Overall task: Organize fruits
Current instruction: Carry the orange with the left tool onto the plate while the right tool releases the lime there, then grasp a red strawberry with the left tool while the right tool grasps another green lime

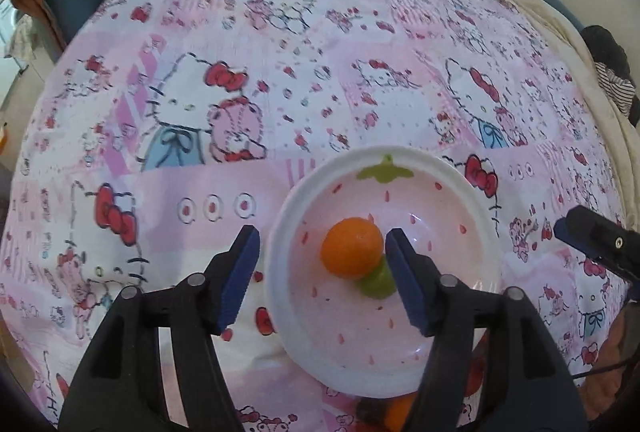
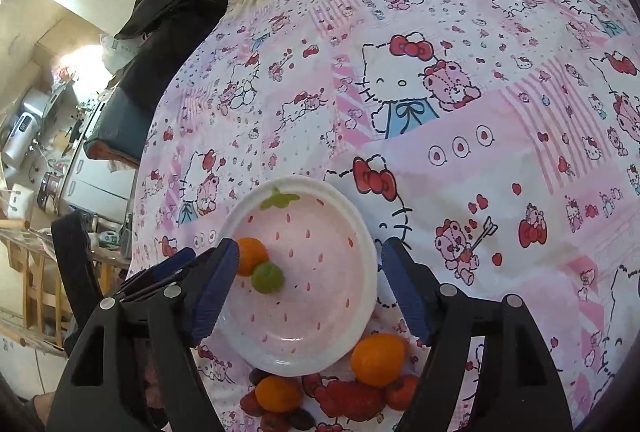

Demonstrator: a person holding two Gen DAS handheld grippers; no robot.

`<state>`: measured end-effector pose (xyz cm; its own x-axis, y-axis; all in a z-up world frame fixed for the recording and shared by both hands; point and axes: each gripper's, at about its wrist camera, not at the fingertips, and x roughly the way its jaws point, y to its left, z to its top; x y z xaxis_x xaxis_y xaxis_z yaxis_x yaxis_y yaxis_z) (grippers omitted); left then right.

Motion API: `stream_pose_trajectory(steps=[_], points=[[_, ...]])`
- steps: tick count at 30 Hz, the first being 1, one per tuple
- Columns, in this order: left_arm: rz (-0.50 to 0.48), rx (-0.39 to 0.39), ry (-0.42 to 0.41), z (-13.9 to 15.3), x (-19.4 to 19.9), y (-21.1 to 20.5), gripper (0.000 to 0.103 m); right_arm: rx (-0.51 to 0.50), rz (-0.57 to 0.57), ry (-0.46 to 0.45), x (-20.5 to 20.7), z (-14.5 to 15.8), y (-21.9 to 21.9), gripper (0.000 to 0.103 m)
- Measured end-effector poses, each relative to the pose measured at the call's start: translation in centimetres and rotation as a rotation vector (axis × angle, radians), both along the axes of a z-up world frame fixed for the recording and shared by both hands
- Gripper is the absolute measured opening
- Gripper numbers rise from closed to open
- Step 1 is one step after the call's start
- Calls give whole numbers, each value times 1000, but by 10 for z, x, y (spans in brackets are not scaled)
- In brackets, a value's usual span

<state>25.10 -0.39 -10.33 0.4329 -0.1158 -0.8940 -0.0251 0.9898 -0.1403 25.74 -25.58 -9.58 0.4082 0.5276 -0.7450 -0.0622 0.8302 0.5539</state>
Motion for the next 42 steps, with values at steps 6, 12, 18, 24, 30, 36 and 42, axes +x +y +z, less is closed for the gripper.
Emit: stream_pose_trajectory(steps=[6,12,18,24,30,36,42], points=[[19,35,-54,13,-8,5,62,-66,26,-42,-8,8,7,76],[39,15,-76,26,-23,10,62,-77,35,-51,-22,12,8,76],[47,13,-90,38,-42,14,63,-90,44,-60,-37,16,11,76],[59,38,-126,51,-65,21,81,-94,40,-71,-57,22,5,76],[61,32,-110,55,-87,25,81,-91,24,-80,-78,28,-3,76],[53,11,-22,44,-106,25,81,-65,-18,-62,-107,27,-17,76],[2,-48,155,5,-124,10,81,-34,-56,-5,-126,16,-25,76]])
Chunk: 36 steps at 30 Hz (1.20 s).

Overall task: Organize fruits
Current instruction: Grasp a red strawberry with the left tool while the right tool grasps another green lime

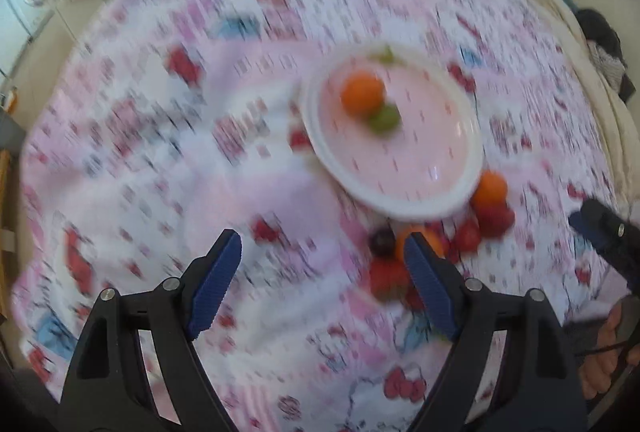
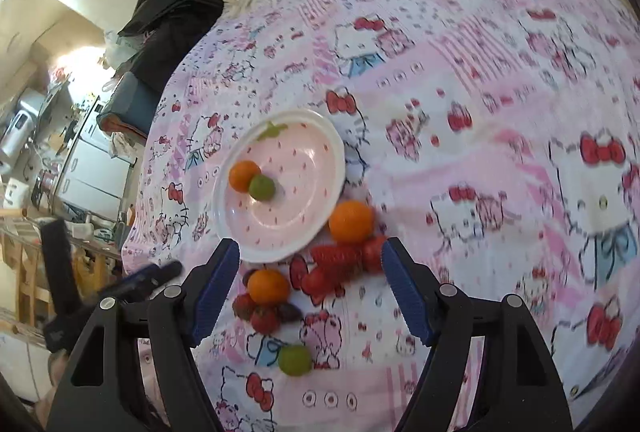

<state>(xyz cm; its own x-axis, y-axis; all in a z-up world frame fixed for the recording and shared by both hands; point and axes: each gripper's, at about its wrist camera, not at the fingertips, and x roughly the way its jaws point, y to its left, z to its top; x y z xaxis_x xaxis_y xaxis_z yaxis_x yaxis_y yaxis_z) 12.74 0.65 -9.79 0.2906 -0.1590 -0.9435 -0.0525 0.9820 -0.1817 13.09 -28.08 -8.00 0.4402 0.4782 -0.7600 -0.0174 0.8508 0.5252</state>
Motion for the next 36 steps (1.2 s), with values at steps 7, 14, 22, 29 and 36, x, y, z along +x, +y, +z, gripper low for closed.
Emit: stream_pose_trajectory(steps=[7,14,22,29,36], points=[[34,-113,145,-40,-5,-14,63,-37,-17,7,0,-5,0,76],[64,-195,201,-53,-2,-22,56,-60,-22,4,-2,-7,-3,76],[123,-265,216,-60,0,-19,46,-71,-24,8,-1,-8,-2,76],[129,-338,248,-62,-2,-15,27,-89,-27,7,-1,-9,-1,76],[81,-216,145,-15,-10,4,27,-85,-6,13,-5,-5,4,76]])
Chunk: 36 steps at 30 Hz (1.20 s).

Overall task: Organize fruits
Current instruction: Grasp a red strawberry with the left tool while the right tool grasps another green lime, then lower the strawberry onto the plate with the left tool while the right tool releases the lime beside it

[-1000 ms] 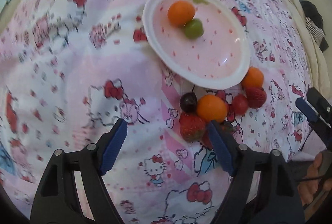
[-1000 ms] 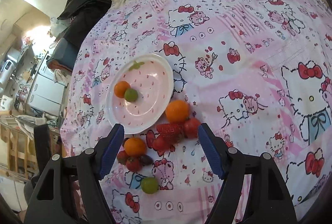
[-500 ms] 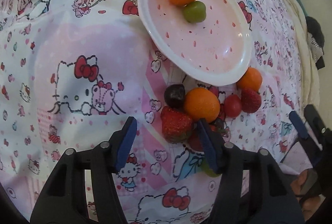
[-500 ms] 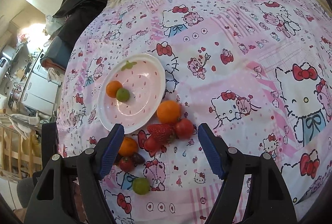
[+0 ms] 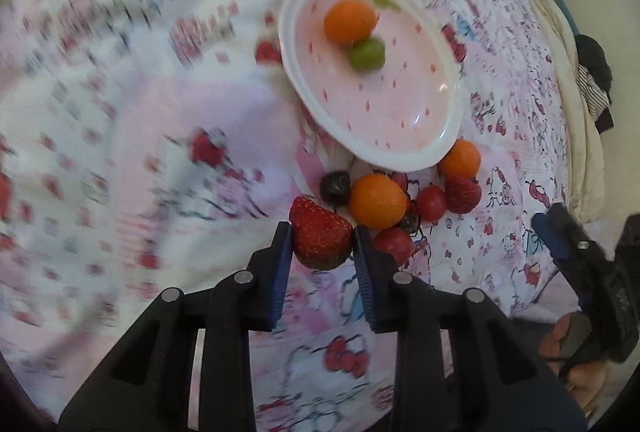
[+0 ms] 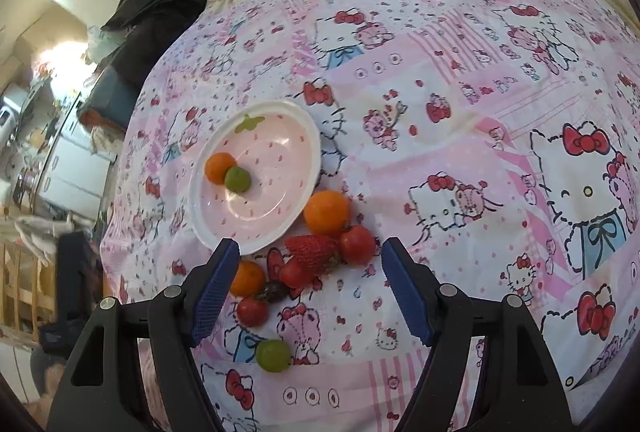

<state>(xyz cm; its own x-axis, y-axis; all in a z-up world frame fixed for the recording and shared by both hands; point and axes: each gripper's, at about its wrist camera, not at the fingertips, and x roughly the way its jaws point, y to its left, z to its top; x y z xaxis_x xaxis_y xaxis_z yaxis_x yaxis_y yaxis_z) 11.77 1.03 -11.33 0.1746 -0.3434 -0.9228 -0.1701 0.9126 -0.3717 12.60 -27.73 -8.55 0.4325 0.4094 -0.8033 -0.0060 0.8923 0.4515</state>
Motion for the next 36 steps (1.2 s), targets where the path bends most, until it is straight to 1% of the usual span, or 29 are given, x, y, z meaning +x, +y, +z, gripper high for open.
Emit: stream_pose_trajectory(steps=[2,4,6,8,9,10,12,14,15,17,18,19,22,25,29,32,36], points=[[-20,66,-47,15,-5,7,27,-12,34,20,-1,-2,8,76],[-29,109,-68,22,-10,12,27,-28,93,46,-3,-6,20,76],[-40,131,-88,28,-16,16,27,-56,157,86,-5,-14,34,76],[-50,143,-106,33,-22,19,27,-87,252,143,-8,-28,52,75],[-53,148,-113,34,-24,19,27,-99,287,167,-11,-35,60,69],[-54,151,-121,35,-26,20,27,-111,323,190,-13,-43,68,61],[-49,148,-125,35,-30,21,27,-131,384,227,-19,-55,81,55],[-43,149,-128,35,-33,24,27,-129,426,258,-24,-66,90,53],[-42,154,-130,35,-34,24,27,-126,431,270,-25,-70,92,52],[-40,159,-138,34,-35,22,27,-152,437,282,-26,-76,96,50],[-41,155,-141,34,-36,22,27,-171,443,277,-27,-77,98,46],[-44,152,-141,34,-36,21,27,-188,456,262,-28,-75,100,37],[-54,165,-145,32,-36,18,27,-200,481,245,-29,-76,104,31],[-47,168,-146,32,-36,20,27,-204,487,230,-30,-71,104,30],[-24,172,-154,31,-35,24,27,-146,452,224,-27,-66,96,30],[-11,175,-166,33,-35,26,27,-126,423,186,-26,-56,90,30],[-2,182,-193,37,-35,28,27,-73,378,160,-19,-45,76,30]])
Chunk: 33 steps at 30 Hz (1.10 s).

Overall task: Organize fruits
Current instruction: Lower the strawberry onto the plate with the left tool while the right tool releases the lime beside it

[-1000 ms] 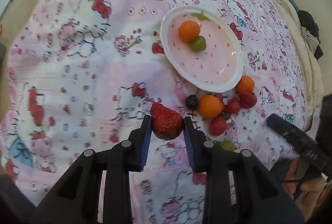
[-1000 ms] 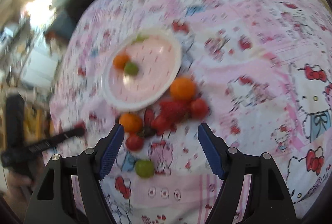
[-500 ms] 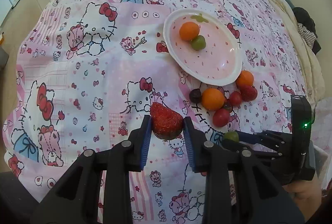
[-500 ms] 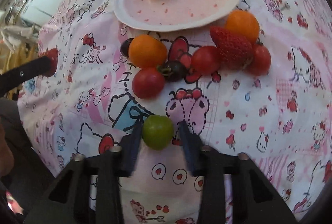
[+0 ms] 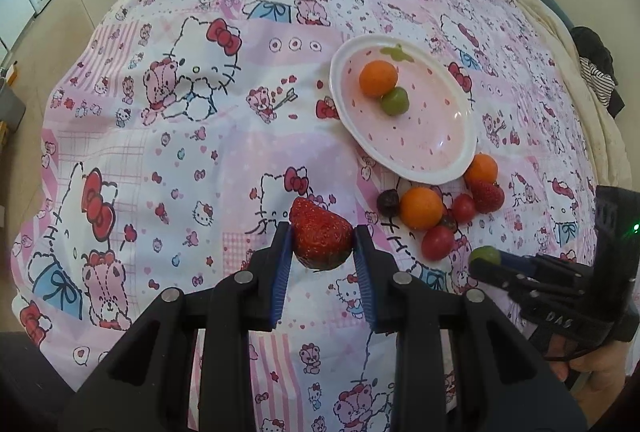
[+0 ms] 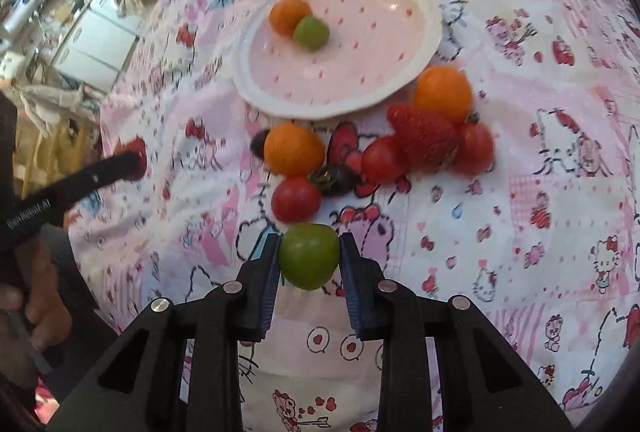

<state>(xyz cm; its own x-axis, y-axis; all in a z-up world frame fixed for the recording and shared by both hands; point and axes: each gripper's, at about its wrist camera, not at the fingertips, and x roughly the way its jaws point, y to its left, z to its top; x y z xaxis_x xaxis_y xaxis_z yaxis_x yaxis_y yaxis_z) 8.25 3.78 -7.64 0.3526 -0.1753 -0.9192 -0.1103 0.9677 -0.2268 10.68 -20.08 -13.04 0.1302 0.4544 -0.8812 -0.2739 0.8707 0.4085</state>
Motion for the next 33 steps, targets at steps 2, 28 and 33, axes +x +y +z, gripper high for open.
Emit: stream_pose_trajectory(steps=[2,28,33], points=[[4,6,-21,3,0,0,27,27,-19,-11,2,5,-2,30],[-137,129,-322,67,64,-31,27,249,-234,-279,62,81,-50,30],[-143,155,-296,49,89,-34,27,209,-221,-283,80,75,-44,30]])
